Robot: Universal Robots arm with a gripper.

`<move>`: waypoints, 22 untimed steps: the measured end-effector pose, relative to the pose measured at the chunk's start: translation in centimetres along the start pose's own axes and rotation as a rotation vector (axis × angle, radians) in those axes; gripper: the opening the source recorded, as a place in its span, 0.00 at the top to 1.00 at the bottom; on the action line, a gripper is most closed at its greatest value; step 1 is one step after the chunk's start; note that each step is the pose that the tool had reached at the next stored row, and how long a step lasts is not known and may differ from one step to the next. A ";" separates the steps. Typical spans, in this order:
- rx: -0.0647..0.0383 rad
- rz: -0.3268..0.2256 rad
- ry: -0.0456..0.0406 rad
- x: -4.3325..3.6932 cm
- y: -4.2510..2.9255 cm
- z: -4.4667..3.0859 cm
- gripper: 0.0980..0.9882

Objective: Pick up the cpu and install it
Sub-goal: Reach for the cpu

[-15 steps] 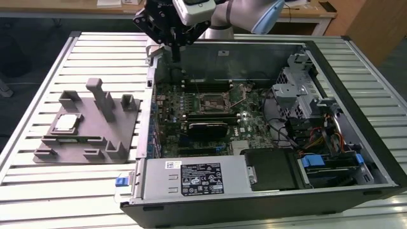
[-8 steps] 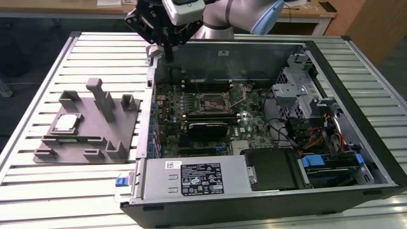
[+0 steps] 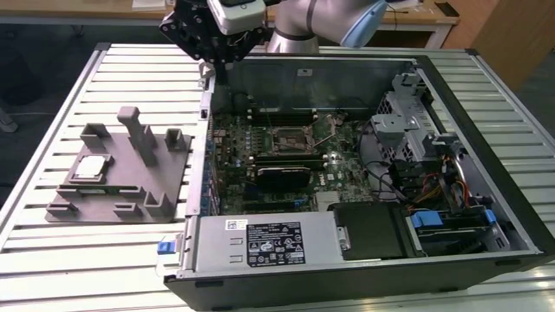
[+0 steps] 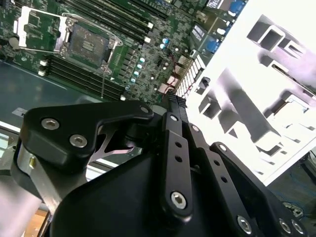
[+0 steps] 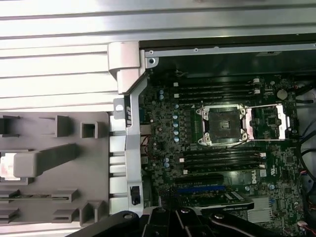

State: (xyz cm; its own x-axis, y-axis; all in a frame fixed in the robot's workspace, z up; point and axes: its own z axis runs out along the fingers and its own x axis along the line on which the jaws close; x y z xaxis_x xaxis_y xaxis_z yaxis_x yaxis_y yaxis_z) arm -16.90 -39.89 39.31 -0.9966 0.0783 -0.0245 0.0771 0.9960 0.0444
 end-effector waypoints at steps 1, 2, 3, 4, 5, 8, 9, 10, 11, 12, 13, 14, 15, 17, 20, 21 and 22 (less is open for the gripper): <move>0.000 0.000 0.0000 0.17 -0.01 0.00 0.99; 0.000 0.000 0.0000 0.33 -0.03 -0.01 0.99; 0.000 0.000 0.0000 0.48 -0.04 -0.01 0.99; 0.000 0.000 0.0000 0.63 -0.05 -0.02 0.99; 0.000 0.000 0.0000 0.78 -0.06 -0.02 0.99; 0.000 0.000 0.0000 1.16 -0.09 -0.03 0.99; 0.000 0.001 0.0000 1.28 -0.10 -0.03 0.99; 0.000 0.001 0.0000 1.41 -0.11 -0.03 0.99; 0.000 0.001 0.0000 1.55 -0.12 -0.03 0.99; 0.000 0.001 -0.0001 1.68 -0.13 -0.04 0.99; 0.000 0.001 0.0000 1.81 -0.14 -0.04 0.99; 0.000 0.001 0.0000 1.94 -0.15 -0.04 0.99; 0.000 0.001 -0.0001 2.07 -0.16 -0.04 0.99; 0.000 0.001 -0.0001 2.32 -0.18 -0.05 0.99; 0.000 0.001 -0.0001 2.66 -0.21 -0.06 0.99; 0.000 0.001 -0.0001 2.77 -0.21 -0.06 0.99; 0.000 0.002 -0.0001 2.88 -0.22 -0.06 0.99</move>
State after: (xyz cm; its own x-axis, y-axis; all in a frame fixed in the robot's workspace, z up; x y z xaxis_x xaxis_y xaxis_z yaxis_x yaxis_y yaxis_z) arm -19.78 -39.89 39.30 -0.9965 0.0798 -0.0245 0.0787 0.9959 0.0444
